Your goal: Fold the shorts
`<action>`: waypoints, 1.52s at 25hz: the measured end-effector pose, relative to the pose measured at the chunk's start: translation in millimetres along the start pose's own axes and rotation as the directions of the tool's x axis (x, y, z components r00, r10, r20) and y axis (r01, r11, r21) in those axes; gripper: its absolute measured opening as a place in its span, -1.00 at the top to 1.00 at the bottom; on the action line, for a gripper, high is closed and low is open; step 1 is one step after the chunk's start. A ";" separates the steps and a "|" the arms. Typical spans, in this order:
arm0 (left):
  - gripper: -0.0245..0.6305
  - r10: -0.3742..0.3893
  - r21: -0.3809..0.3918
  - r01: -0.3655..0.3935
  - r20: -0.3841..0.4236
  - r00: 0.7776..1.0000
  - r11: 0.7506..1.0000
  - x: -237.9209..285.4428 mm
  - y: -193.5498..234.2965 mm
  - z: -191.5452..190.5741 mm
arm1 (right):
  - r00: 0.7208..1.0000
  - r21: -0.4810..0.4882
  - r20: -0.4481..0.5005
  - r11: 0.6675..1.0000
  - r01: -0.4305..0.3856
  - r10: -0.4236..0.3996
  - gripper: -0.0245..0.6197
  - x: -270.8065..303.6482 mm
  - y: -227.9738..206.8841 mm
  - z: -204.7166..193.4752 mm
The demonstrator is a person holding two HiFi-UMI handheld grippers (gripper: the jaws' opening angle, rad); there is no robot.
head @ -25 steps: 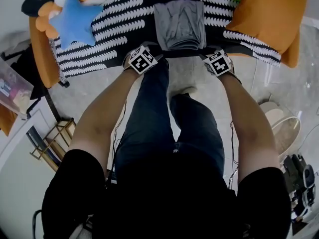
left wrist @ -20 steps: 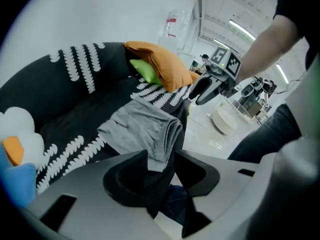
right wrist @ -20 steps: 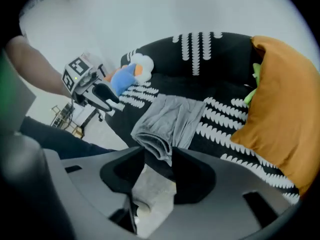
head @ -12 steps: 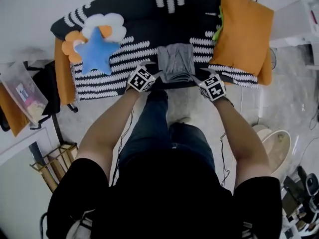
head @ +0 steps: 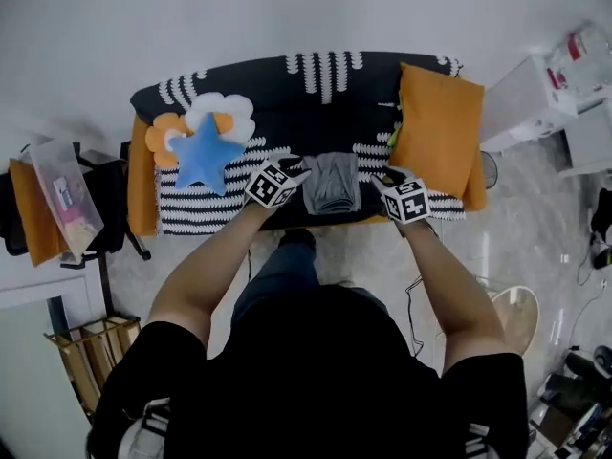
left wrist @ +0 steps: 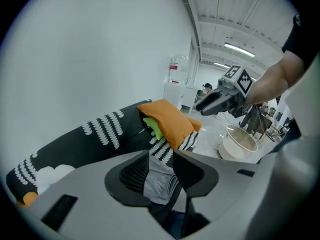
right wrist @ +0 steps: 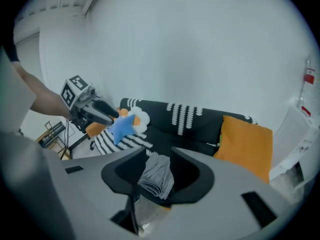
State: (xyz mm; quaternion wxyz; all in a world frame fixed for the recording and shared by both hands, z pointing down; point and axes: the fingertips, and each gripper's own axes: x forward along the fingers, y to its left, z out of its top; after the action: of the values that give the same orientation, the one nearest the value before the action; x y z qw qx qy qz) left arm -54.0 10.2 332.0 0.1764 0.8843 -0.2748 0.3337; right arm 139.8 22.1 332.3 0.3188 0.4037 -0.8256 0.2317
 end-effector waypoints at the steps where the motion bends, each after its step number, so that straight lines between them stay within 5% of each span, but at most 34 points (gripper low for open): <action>1: 0.41 0.006 -0.006 -0.006 0.002 1.000 1.000 -8.8 -0.7 5.8 | 1.000 0.009 0.009 1.000 0.021 -0.021 0.46 -9.6 -2.7 9.0; 10: 0.43 0.031 -0.064 -0.022 0.143 0.989 0.998 -103.7 -6.8 79.9 | 0.978 0.053 0.185 0.995 0.086 -0.094 0.52 -99.7 3.8 110.9; 20: 0.43 0.046 -0.042 -0.036 0.284 0.958 0.998 -167.2 -23.4 137.6 | 0.947 0.104 0.301 0.991 0.086 -0.113 0.54 -156.1 22.8 150.9; 38: 0.45 0.101 -0.077 -0.082 0.291 0.951 0.994 -201.2 -54.3 111.1 | 0.929 0.122 0.346 0.988 0.091 -0.128 0.59 -205.7 40.6 135.9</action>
State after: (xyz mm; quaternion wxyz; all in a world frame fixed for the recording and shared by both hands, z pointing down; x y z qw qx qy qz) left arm -92.4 72.0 107.3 0.1461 0.9043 -0.3493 0.1972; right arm 157.4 64.8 86.8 0.1564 0.5003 -0.8324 0.1799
